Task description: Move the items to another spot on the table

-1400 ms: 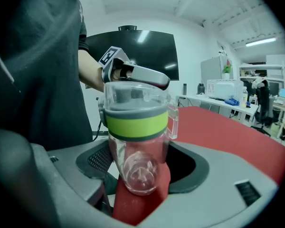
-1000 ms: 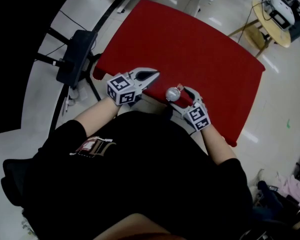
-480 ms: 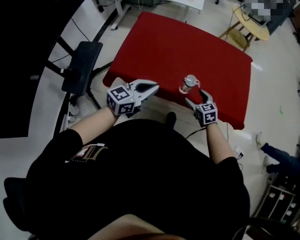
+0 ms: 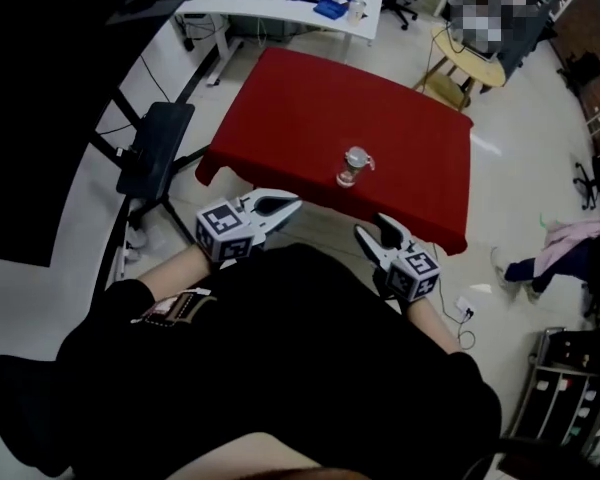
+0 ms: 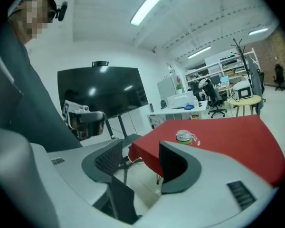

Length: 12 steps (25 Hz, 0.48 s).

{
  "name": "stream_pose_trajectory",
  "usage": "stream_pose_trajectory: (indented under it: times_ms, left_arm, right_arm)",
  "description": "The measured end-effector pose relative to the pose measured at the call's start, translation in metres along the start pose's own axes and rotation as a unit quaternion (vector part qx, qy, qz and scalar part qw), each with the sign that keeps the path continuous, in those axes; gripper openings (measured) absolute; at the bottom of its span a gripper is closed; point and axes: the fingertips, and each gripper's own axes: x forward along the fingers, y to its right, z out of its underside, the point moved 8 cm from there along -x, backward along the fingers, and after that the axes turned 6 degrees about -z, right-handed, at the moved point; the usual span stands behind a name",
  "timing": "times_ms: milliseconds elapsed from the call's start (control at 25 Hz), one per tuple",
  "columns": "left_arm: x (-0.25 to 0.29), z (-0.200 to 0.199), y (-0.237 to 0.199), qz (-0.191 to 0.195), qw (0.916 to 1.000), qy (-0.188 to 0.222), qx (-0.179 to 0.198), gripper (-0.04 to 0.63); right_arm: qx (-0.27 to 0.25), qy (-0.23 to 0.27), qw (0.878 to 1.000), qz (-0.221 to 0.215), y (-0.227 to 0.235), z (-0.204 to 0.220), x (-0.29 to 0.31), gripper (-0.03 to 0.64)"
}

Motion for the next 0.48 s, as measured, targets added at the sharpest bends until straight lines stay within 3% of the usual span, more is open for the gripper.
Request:
stream_pose_trajectory:
  times_ms: [120,160,280,360,480]
  left_arm:
    - [0.016,-0.006,0.028,-0.005,0.9992,0.032,-0.022,-0.008]
    - [0.022,-0.012,0.043,-0.002,0.9989,0.035,-0.031,-0.008]
    - [0.039,-0.015,0.073,0.010,0.9997,0.014,-0.016,-0.008]
    - [0.046,-0.004,0.072,0.012,0.9999,0.008,-0.006,-0.008]
    - [0.042,-0.009,0.078,0.005,0.9996,0.012,-0.024,-0.009]
  right_arm:
    - [-0.020,0.023,0.999,-0.043,-0.012,-0.010,-0.044,0.139]
    - [-0.032,0.020,0.998,-0.047,-0.014,-0.011,-0.056,0.130]
    - [-0.018,0.046,0.998,-0.050,-0.005,-0.015,-0.079,-0.016]
    - [0.011,0.057,0.996,-0.068,0.000,-0.011,-0.079,-0.017]
    - [0.028,0.042,0.995,-0.083,-0.008,-0.012,-0.074,-0.017]
